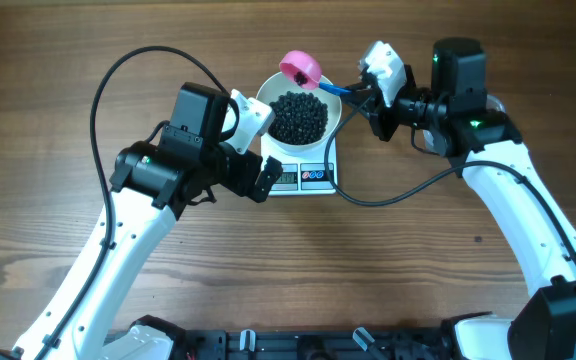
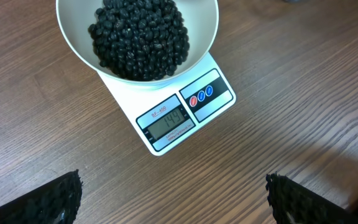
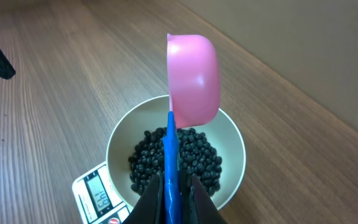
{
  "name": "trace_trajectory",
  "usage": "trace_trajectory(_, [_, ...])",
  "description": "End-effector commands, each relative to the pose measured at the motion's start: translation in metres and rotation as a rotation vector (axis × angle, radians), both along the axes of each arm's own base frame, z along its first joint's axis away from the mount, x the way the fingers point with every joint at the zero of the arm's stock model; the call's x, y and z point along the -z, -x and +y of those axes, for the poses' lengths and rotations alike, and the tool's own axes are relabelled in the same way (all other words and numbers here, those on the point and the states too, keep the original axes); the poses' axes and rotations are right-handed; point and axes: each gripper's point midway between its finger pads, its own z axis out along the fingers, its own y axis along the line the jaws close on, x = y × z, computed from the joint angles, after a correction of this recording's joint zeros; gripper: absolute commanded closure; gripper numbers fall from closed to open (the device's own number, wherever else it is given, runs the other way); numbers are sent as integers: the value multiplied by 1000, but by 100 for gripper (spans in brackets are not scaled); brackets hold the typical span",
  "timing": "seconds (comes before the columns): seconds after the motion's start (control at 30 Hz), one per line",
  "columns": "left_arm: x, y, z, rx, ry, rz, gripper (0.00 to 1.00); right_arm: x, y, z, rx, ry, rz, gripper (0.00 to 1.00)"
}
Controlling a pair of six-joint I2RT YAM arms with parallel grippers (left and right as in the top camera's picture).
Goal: Scoop item into bowl and weigh 150g on scale
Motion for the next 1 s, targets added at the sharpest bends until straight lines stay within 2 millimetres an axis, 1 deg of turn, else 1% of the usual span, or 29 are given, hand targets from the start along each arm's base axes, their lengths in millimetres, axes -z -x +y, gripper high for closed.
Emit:
trace_trajectory(0.0, [-8, 0, -5, 26, 14, -21, 0, -1, -5, 2, 19, -8, 5, 96])
trace_trajectory(0.1, [-8, 0, -5, 26, 14, -22, 0, -3, -1, 5, -9, -24, 2, 96])
trace_trajectory(0.23, [-8, 0, -5, 26, 15, -22, 0, -2, -8, 0, 31, -2, -9, 95])
trace_trajectory(0.33, [-8, 0, -5, 26, 15, -22, 0, -2, -1, 5, -6, -24, 10, 96])
trace_trajectory(0.47, [-8, 0, -5, 26, 15, -22, 0, -1, -6, 1, 24, -4, 1, 96])
trace_trajectory(0.6, [-8, 0, -5, 26, 14, -22, 0, -2, -2, 4, -1, -21, 8, 96])
trace_trajectory(0.73, [-8, 0, -5, 26, 15, -22, 0, -1, -4, 2, 20, -16, 15, 96])
trace_trajectory(0.8, [-8, 0, -5, 26, 14, -22, 0, -1, -2, 4, 24, -45, 50, 96])
trace_trajectory(0.87, [-8, 0, -5, 26, 14, -21, 0, -3, 1, 7, 3, -57, 49, 96])
trace_trajectory(0.97, [-8, 0, -5, 26, 14, -22, 0, -2, -6, 2, 44, -40, 40, 96])
